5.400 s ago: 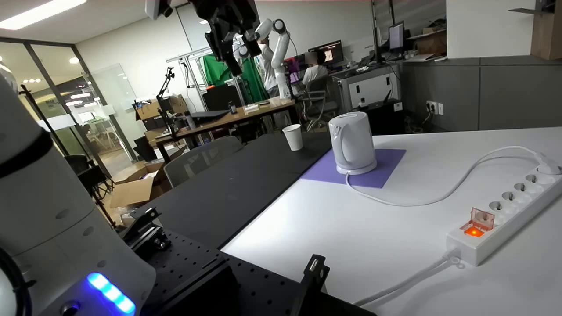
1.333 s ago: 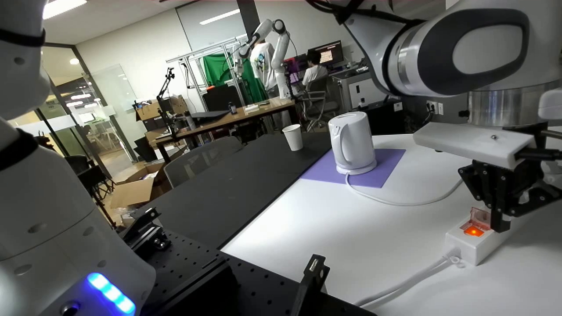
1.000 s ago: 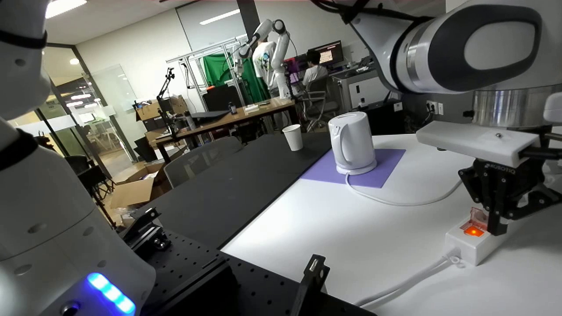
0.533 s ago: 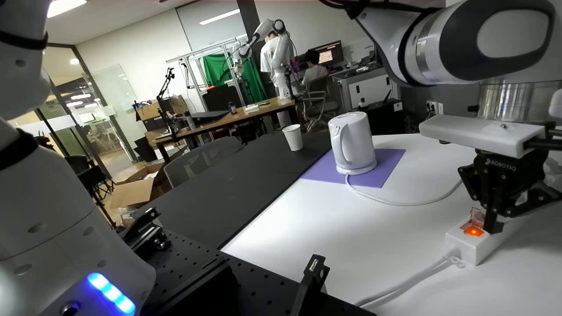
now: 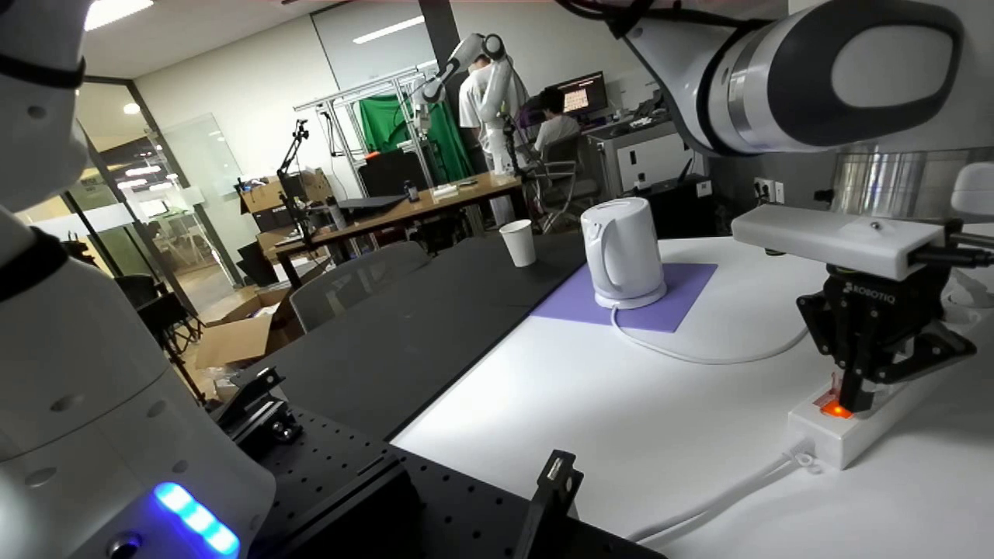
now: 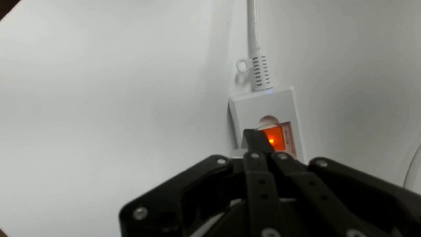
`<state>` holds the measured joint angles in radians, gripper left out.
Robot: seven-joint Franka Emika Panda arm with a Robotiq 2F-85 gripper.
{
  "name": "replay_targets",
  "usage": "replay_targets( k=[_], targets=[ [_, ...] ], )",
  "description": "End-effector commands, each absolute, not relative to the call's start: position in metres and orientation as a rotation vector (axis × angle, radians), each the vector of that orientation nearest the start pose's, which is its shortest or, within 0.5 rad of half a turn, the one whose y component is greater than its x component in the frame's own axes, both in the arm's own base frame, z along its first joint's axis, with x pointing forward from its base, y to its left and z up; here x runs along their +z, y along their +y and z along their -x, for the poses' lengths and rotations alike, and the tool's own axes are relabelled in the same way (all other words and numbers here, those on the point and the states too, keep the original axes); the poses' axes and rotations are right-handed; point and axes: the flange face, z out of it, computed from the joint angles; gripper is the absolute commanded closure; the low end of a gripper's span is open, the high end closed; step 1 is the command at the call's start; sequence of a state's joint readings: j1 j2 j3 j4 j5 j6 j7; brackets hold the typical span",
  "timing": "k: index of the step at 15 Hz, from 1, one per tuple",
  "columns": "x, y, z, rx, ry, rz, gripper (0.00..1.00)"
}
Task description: Turn of the switch of the extension cord
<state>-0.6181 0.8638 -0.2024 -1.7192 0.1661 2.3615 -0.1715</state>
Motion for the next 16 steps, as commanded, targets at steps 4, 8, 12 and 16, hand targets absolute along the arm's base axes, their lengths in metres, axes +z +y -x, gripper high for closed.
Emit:
replay_targets(
  k=[4,8,12,16],
  targets=[
    [0.075,-0.448,-0.441,0.304,1.063,2.895,1.0],
    [0.069,-0.444,-0.441,0.305,1.054,2.9,1.0],
    [0.064,-0.443,-0.44,0.288,1.05,2.909,1.0],
    [0.06,-0.436,-0.436,0.294,1.014,2.929,1.0]
  ],
)
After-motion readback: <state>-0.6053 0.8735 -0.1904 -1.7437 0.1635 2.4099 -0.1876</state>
